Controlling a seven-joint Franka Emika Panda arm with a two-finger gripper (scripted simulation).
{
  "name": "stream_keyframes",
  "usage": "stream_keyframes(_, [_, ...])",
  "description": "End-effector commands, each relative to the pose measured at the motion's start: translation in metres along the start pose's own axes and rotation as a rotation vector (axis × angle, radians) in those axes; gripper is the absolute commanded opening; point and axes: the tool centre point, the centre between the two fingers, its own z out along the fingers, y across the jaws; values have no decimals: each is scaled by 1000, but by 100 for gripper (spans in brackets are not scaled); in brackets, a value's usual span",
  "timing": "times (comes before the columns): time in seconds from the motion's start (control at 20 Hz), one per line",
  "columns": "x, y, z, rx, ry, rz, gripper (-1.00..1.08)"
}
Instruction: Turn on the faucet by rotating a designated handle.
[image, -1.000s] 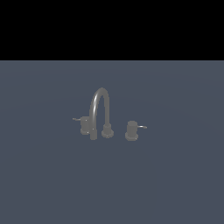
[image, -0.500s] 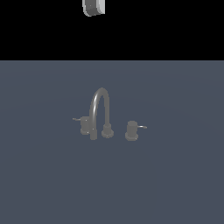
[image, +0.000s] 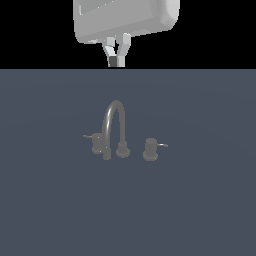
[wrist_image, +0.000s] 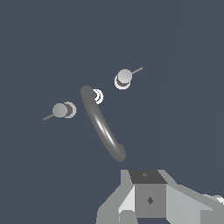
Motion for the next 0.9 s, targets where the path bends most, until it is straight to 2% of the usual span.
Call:
stream_keyframes(0.0, [11, -5, 15, 3, 1, 70, -100])
stream_keyframes(0.85, [93, -16, 117, 18, 8, 529, -100])
